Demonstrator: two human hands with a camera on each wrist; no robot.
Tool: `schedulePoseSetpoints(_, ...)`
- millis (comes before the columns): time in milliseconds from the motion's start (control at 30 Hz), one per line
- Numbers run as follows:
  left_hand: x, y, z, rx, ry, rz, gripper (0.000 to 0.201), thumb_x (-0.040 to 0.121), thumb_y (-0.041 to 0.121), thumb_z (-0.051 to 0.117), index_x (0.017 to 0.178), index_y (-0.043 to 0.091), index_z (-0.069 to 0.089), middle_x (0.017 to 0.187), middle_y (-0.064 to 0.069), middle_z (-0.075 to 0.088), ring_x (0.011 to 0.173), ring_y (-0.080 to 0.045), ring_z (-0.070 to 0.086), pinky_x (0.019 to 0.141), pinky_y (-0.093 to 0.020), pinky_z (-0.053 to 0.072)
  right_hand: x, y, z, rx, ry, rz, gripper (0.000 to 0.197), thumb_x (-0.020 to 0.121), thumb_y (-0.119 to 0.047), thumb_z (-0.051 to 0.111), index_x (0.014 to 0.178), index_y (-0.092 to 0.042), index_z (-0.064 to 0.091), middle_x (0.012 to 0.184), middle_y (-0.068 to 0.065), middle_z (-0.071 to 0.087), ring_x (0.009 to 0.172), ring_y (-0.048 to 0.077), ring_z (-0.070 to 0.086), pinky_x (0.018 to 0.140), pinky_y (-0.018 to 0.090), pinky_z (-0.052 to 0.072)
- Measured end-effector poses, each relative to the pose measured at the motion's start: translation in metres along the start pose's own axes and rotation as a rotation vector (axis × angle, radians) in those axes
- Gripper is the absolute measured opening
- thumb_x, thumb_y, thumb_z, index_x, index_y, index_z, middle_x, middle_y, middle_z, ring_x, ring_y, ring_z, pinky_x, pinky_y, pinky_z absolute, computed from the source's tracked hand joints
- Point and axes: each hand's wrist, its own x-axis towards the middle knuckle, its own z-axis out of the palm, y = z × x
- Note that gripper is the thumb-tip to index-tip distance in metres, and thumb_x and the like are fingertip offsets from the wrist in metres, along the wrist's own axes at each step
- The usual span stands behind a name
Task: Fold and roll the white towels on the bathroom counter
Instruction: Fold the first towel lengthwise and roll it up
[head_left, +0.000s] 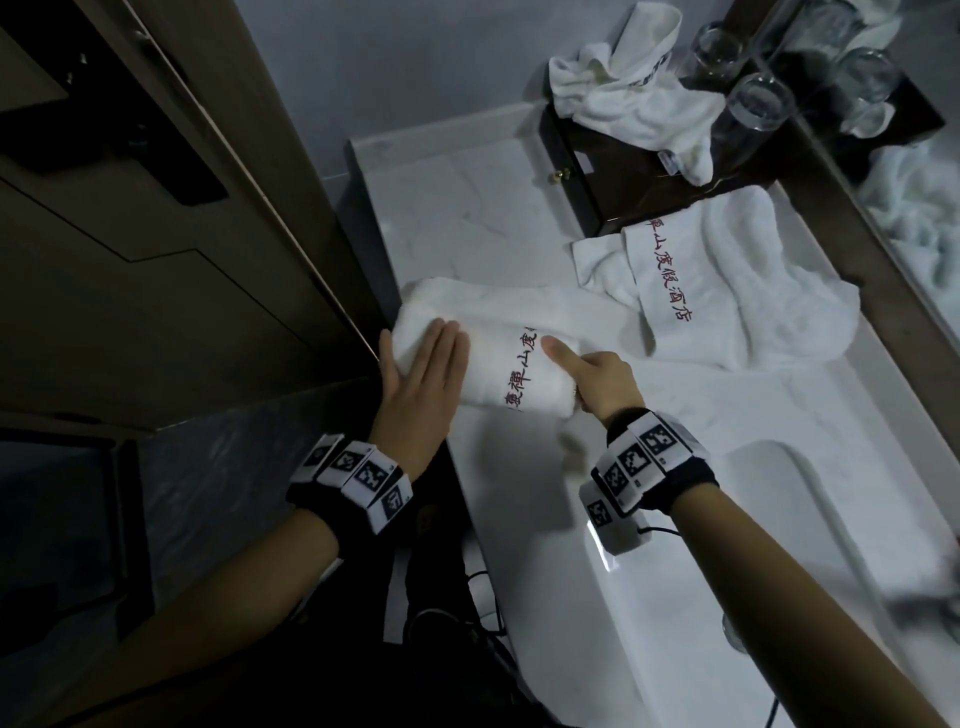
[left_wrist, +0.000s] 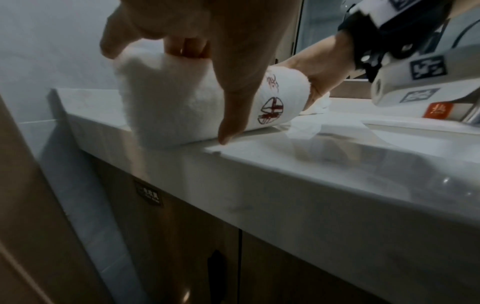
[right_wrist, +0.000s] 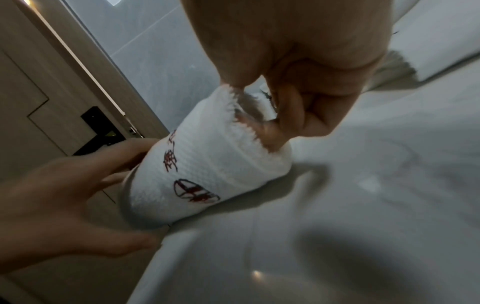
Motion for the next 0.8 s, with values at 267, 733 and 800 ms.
schedulePoseSetpoints(267,0.051,0.004,0.004,-0.083,-0.144,-0.056,0.055,0.084,-0.001,0.048,0.135,0.009,0.030,0.140,-0.007,0.037,0.140,-0.017,0.022,0.108,-0.067,-0.005,-0.011,-0.007,0.006,-0.130,-0.069,0.035,0.063,0.087,-0.060,0.043,0.055,-0.007,0.055,0.051,0.006,0.063,0.052,0.021,0.061,0.067,0.032,0.052)
schedulePoseSetpoints(733,0.069,-0.051,0.012,-0.424,-0.143,0.250,0.044,0.089,0.008,0.047,0.128,0.029,0.047,0.149,0.004,0.030,0.145,-0.018,-0.006,0.107,-0.049,-0.019,0.016,-0.029,0.027,-0.046,-0.214,-0.105,0.052,0.083,-0.024,0.066,0.126,-0.009,0.041,0.117,0.008,0.056,0.095,0.018,0.053,0.079,0.025,0.037)
schedulePoseSetpoints(800,0.065,-0.041,0.007,-0.878,-0.150,-0.184,0.052,0.085,0.035,0.057,0.127,0.052,0.034,0.152,0.022,0.008,0.143,-0.020,-0.011,0.113,-0.044,-0.009,0.011,-0.029,0.033,-0.055,-0.278,-0.099,0.043,0.086,-0.023,0.059,0.125,-0.011,0.045,0.118,0.008,0.058,0.101,0.021,0.055,0.079,0.026,0.037)
